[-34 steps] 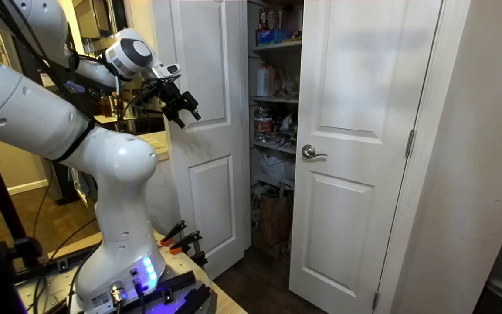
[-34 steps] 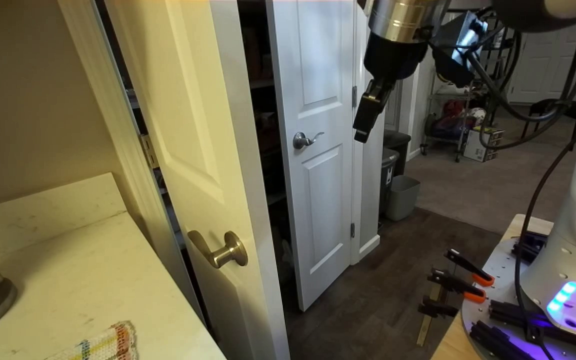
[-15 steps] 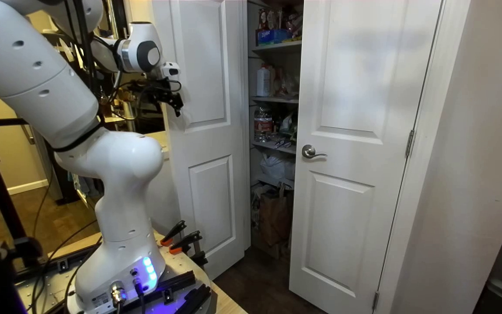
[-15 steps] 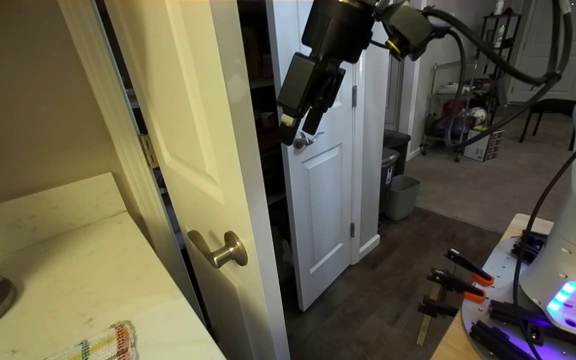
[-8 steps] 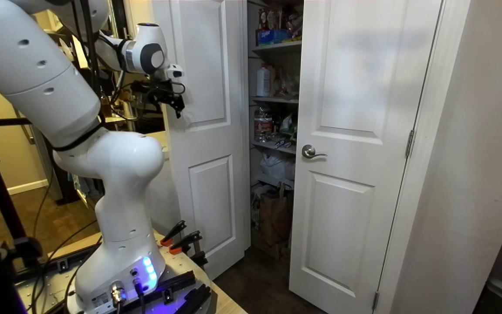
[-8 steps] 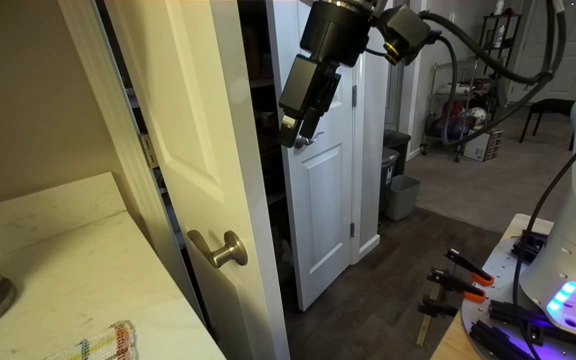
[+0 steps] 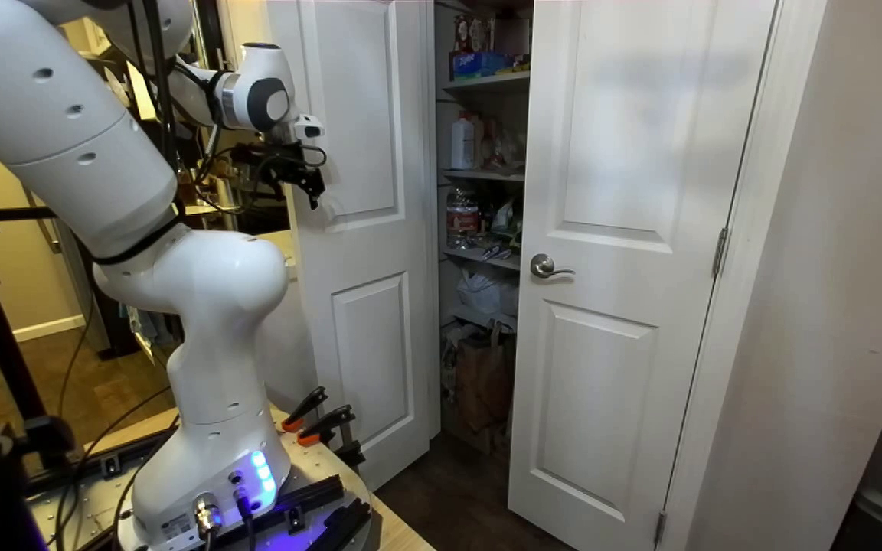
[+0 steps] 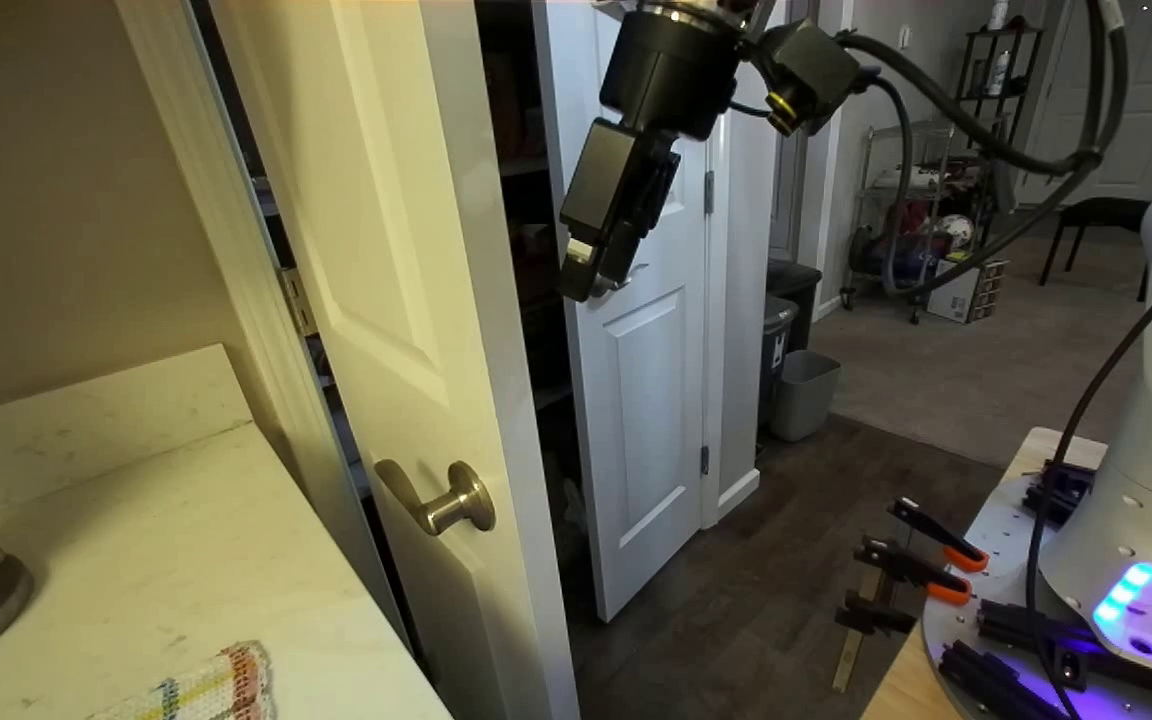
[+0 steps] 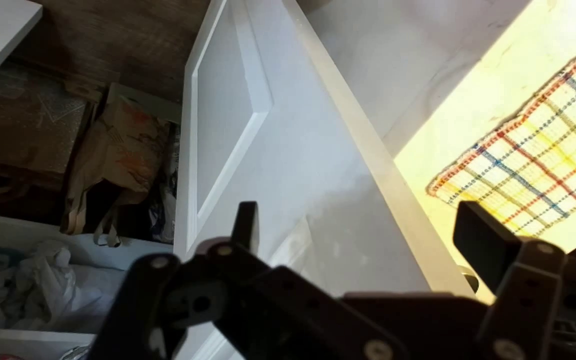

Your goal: Close the door on the right

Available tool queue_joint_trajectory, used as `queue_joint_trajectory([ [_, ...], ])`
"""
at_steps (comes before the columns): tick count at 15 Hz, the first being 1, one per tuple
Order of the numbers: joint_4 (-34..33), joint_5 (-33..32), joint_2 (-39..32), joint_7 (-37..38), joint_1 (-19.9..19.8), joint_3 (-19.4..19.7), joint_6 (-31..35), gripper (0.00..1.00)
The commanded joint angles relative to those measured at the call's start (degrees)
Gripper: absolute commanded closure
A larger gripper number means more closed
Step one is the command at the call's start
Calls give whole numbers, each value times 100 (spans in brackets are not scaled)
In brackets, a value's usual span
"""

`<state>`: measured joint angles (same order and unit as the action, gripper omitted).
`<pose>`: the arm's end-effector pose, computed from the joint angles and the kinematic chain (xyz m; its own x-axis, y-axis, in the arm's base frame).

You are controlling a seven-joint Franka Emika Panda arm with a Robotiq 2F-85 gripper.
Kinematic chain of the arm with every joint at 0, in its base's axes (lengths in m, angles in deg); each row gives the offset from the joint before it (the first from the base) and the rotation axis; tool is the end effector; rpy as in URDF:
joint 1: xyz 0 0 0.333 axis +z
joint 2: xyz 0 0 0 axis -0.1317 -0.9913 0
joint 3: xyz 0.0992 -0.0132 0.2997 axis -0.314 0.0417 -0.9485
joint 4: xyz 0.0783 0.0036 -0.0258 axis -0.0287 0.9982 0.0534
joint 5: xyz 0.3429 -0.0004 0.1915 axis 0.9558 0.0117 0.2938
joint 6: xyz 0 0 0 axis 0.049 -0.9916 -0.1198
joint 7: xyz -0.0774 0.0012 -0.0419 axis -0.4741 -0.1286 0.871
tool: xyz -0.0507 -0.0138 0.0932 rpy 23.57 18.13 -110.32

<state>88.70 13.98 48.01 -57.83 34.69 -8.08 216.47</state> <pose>0.2966 0.3102 0.4963 0.8461 0.3855 0.3680 0.4714 -0.8635 -0.1792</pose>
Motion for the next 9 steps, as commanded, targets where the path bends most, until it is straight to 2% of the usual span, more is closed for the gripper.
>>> queue_joint_trajectory([
  [1,-51,42,62,74,-41,-93,119,0],
  [9,-559,-419,118,1783,-414,-1237,1175,0],
])
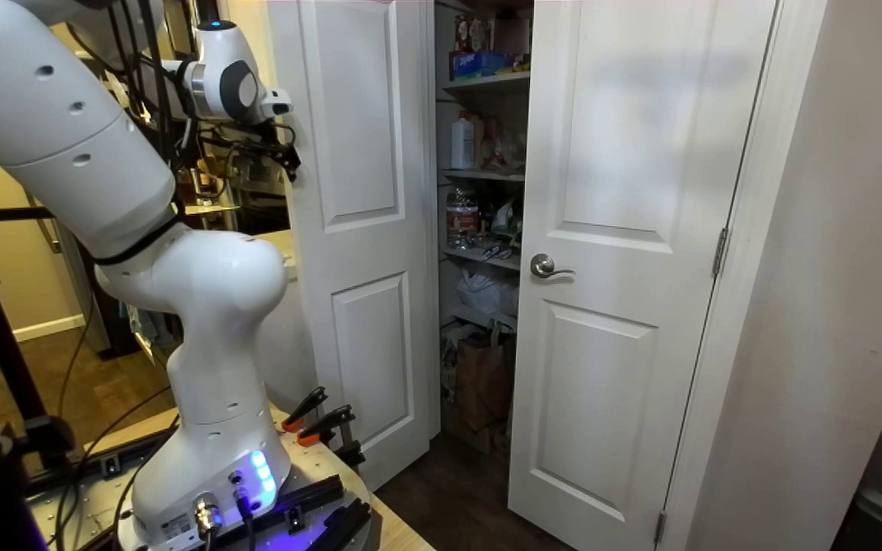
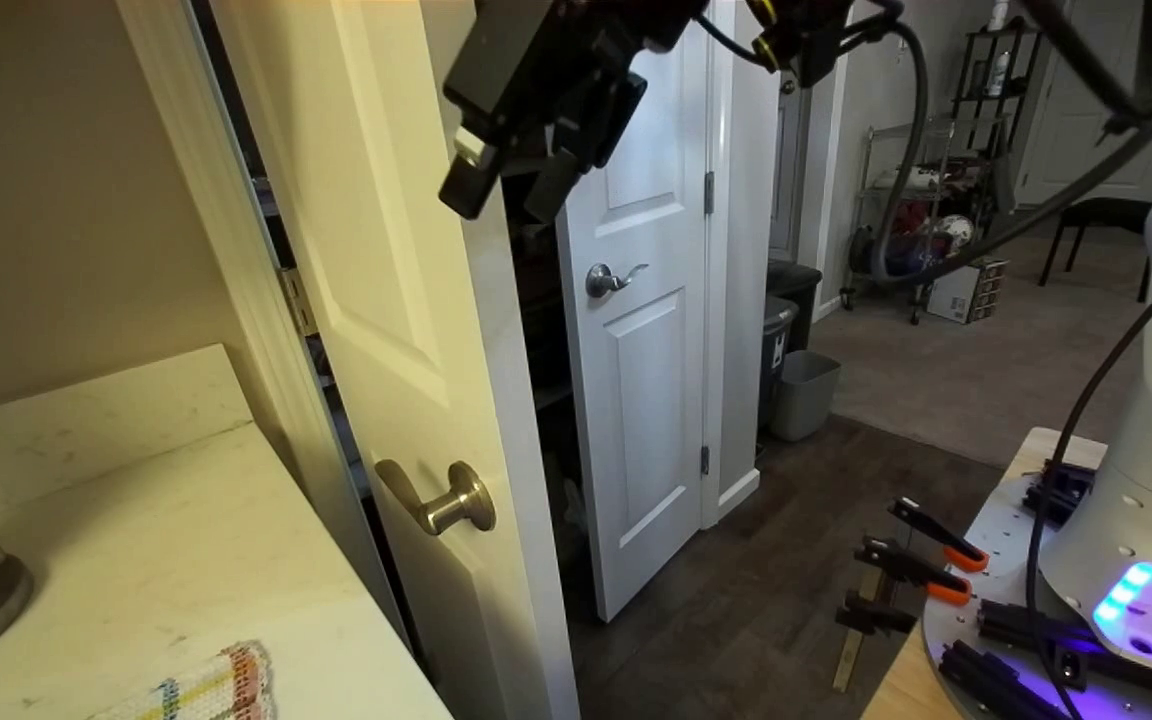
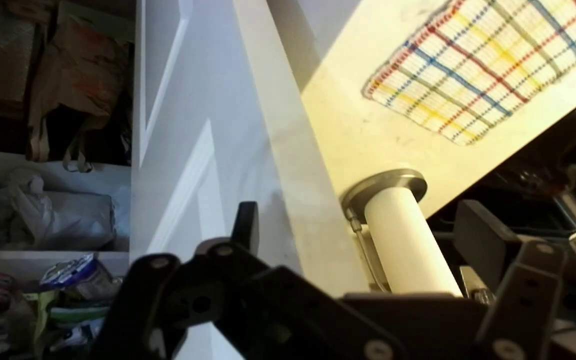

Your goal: Close the door on the right

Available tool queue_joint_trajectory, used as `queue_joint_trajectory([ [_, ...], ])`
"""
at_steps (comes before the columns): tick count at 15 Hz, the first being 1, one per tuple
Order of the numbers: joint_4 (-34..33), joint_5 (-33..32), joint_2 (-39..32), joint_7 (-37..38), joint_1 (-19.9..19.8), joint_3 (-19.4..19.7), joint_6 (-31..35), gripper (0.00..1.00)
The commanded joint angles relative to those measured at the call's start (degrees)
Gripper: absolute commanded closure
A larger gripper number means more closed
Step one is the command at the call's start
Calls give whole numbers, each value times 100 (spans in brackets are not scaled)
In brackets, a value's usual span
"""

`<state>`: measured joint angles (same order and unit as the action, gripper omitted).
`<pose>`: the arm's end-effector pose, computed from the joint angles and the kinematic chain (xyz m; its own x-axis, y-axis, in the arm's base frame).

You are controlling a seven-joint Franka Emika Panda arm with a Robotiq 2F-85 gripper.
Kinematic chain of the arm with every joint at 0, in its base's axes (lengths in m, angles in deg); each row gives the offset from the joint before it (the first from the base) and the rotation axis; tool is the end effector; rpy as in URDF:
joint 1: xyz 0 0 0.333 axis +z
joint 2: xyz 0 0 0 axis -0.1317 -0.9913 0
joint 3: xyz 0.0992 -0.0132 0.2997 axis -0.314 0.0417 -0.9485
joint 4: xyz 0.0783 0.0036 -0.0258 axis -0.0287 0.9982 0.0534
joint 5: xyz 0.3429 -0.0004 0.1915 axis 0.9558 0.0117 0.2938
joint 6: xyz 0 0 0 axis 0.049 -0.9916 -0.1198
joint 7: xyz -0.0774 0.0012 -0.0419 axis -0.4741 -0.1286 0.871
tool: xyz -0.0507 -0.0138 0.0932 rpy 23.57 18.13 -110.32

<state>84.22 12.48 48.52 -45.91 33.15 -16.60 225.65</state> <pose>0.2630 0.3665 0.5468 0.7971 0.2631 0.5435 0.4444 -0.8650 -0.2330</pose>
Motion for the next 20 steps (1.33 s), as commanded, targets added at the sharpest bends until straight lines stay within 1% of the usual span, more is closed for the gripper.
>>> queue_joint_trajectory([
  [1,-155,-390,95,790,-357,-522,250,0],
  [4,-330,-777,162,1257,-656,-905,202,0],
  [8,-692,-1462,258,1789,-1320,-1564,116,0],
  [11,-964,-1824,329,2016,-1730,-1920,-76,0],
  [16,-1139,-1963,519,2353,-2103,-2269,-253,0],
  [20,-1283,-2044,658,2441,-2320,-2433,-523,0],
])
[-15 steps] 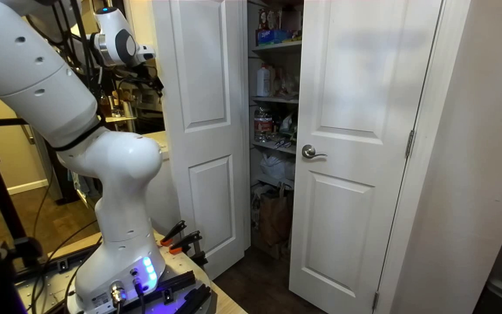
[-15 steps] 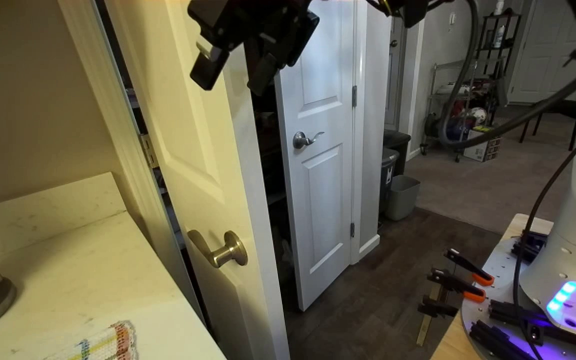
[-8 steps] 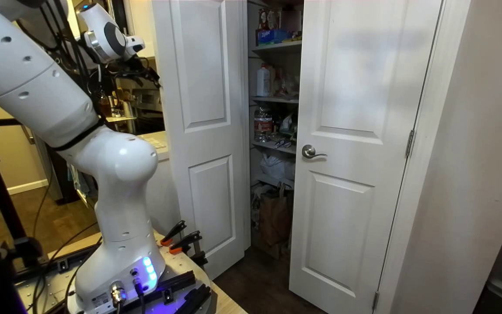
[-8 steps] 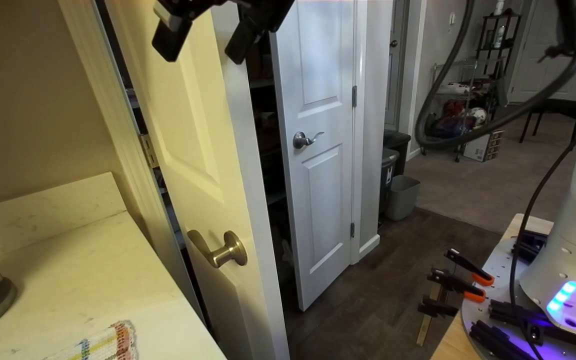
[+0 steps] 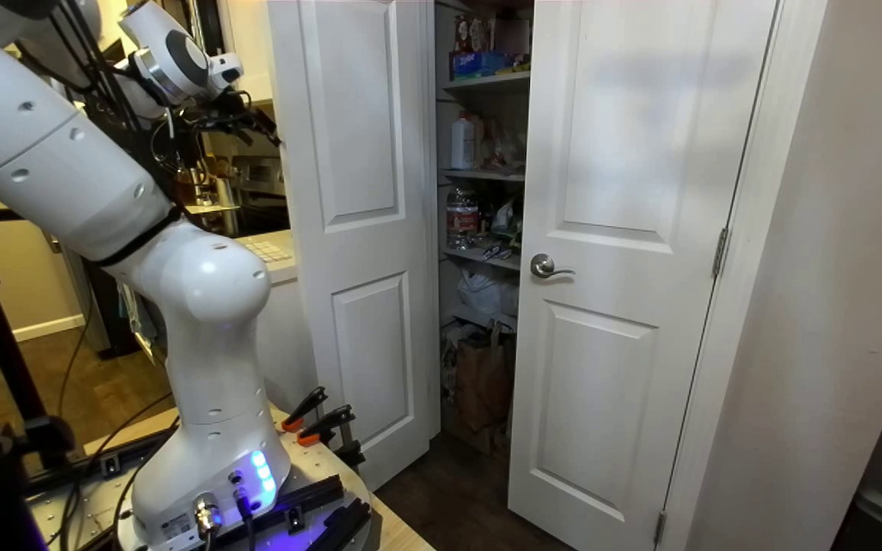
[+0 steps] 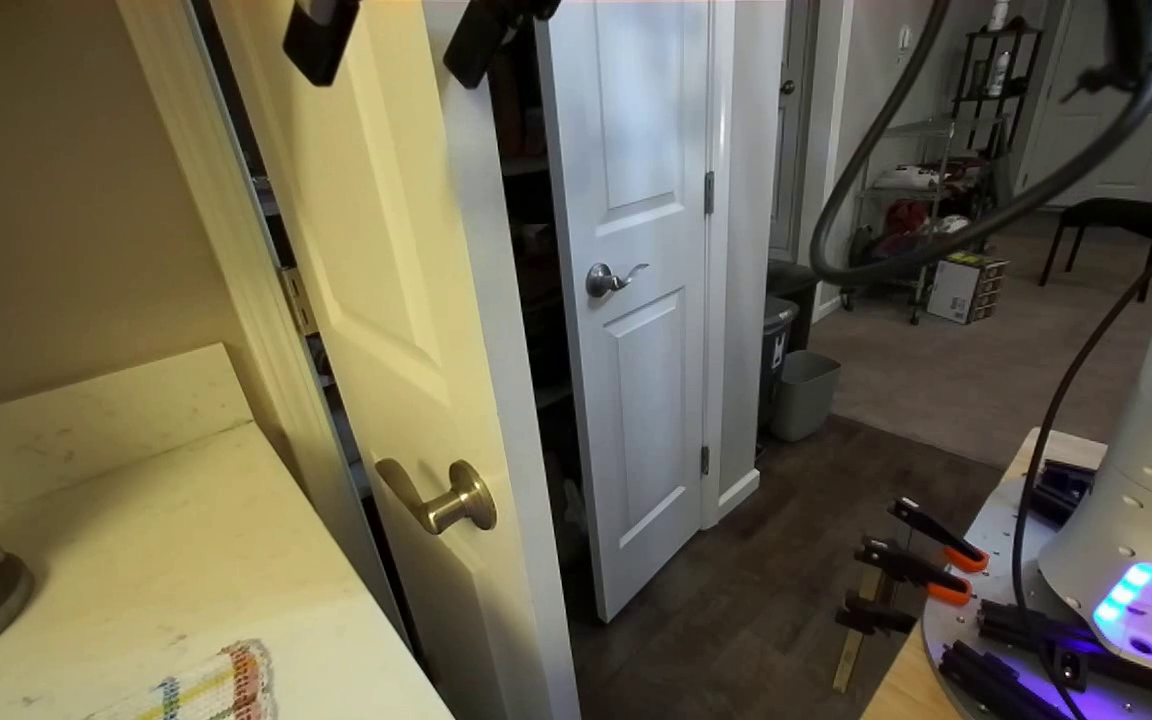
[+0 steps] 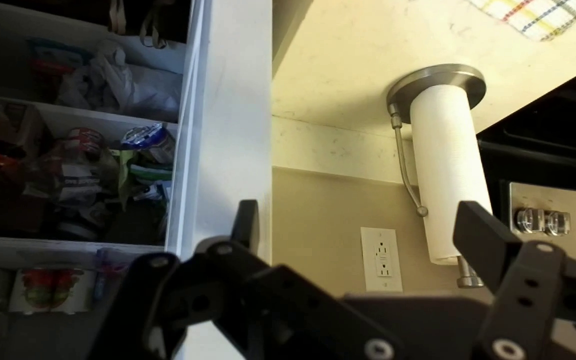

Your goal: Close the door on the right

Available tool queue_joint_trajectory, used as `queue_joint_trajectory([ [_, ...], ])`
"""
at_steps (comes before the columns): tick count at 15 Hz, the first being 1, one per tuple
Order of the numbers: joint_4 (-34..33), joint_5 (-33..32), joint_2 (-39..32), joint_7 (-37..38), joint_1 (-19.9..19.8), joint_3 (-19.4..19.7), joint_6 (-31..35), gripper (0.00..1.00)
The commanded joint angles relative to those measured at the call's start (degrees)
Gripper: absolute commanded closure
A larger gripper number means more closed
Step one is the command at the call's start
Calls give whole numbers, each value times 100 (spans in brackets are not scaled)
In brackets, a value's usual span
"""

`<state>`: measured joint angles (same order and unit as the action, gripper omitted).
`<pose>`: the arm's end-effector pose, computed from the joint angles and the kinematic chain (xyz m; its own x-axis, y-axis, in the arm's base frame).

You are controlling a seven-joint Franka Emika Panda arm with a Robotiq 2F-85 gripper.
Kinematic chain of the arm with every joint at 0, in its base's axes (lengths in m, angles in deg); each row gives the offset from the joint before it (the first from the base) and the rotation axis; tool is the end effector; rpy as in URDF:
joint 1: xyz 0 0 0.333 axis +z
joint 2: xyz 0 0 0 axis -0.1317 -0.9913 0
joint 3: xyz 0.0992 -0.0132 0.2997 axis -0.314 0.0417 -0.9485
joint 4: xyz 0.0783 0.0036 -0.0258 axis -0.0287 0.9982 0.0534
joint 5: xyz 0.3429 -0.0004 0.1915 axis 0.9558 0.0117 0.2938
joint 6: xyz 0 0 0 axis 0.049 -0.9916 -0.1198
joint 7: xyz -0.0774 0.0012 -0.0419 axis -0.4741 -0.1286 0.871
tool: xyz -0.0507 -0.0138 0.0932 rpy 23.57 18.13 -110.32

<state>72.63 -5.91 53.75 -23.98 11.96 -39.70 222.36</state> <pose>0.2195 0.4379 0.5988 0.6371 0.1983 0.7448 0.3241 -0.9457 -0.0254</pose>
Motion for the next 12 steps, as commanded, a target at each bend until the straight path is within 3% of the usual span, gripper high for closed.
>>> queue_joint_trajectory([
  [1,-192,-146,102,257,-197,-150,-147,0],
  [8,-527,-21,14,150,-152,-198,215,0],
  [12,-579,-139,26,93,-287,-237,89,0],
])
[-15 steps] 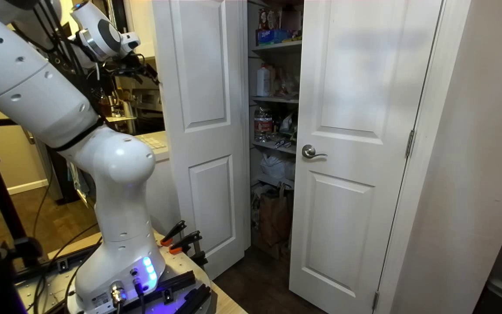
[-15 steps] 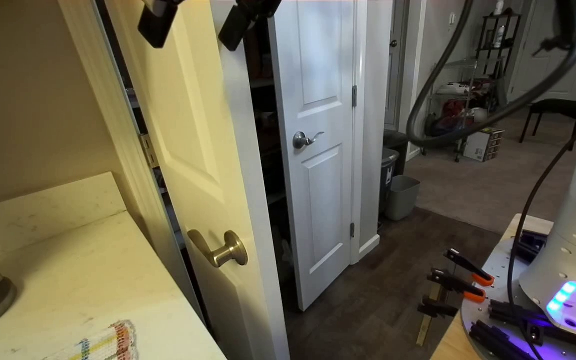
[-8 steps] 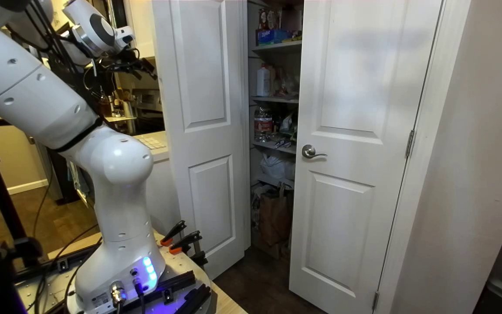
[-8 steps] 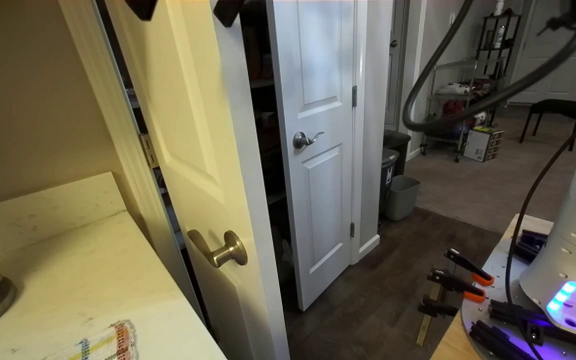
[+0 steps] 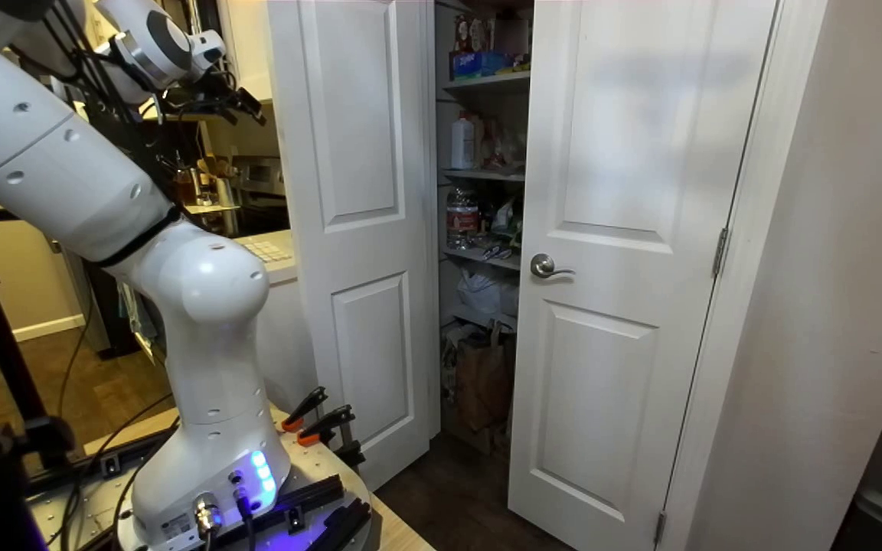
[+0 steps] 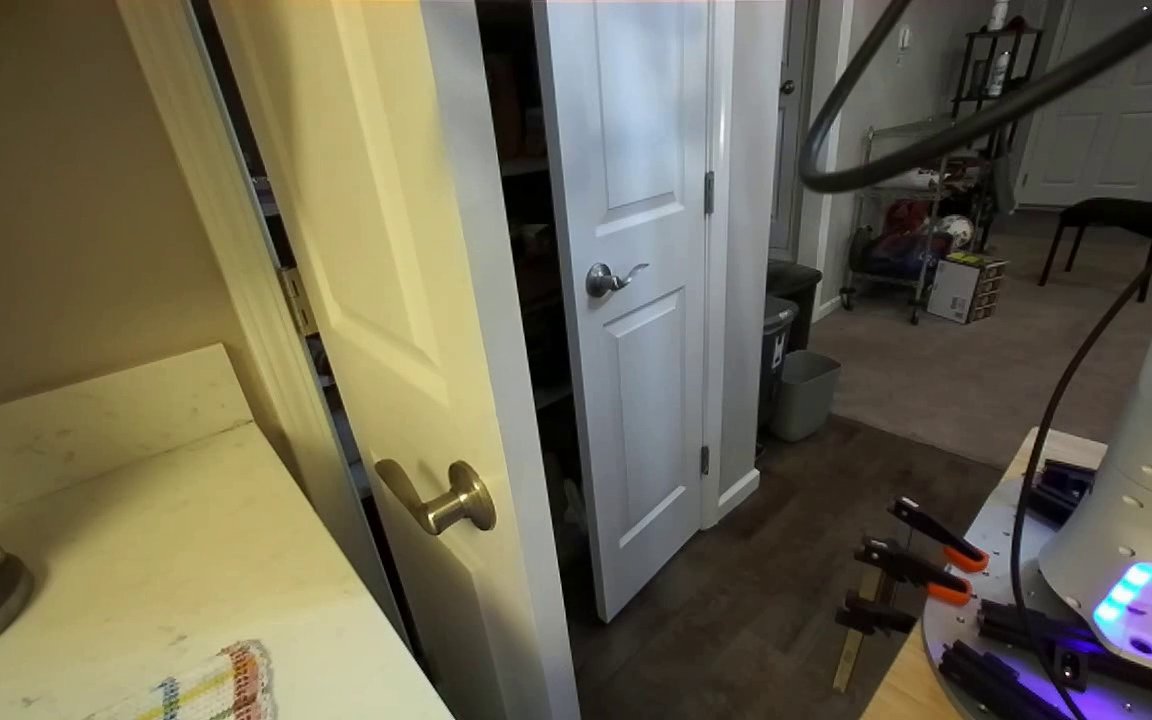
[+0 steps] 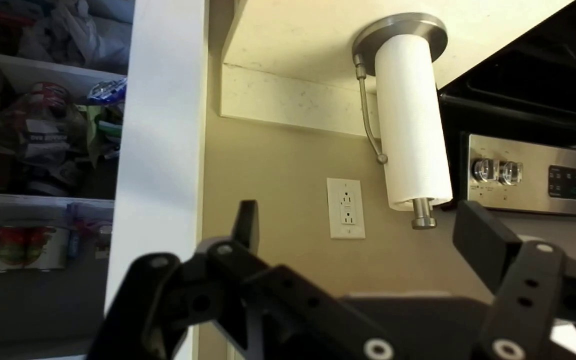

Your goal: Close the door on the right

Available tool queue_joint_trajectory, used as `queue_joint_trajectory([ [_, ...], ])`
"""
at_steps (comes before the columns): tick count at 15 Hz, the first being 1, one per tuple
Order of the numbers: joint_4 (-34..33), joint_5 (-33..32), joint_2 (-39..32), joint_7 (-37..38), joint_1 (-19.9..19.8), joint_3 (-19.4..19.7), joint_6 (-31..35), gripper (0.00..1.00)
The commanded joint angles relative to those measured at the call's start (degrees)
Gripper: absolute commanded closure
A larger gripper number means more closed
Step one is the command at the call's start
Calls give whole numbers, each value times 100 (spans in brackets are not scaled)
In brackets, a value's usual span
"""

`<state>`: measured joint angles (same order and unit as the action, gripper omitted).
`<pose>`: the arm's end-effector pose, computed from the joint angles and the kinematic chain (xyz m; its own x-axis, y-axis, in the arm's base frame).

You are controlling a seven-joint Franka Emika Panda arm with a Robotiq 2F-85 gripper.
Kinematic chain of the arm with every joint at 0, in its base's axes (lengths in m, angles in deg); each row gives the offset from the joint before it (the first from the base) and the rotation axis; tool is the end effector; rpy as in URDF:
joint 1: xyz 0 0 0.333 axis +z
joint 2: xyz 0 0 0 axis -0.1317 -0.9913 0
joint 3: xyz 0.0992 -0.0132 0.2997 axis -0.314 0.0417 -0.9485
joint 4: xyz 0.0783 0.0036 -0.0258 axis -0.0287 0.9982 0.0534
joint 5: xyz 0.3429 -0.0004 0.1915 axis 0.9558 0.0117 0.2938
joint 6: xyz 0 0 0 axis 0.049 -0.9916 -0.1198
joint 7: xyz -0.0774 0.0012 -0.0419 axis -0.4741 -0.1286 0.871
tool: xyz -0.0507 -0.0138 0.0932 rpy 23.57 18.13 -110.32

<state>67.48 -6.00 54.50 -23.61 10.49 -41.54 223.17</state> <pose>0.1989 0.4583 0.6381 0.5705 0.1824 0.8008 0.3679 -0.9285 -0.0506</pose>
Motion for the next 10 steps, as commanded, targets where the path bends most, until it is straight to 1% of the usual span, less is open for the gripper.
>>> queue_joint_trajectory([
  [1,-78,-153,-56,37,-178,-61,20,0],
  [7,-149,-411,-131,-59,-515,-132,54,0],
  [10,-148,-532,-35,-37,-632,-152,-141,0],
])
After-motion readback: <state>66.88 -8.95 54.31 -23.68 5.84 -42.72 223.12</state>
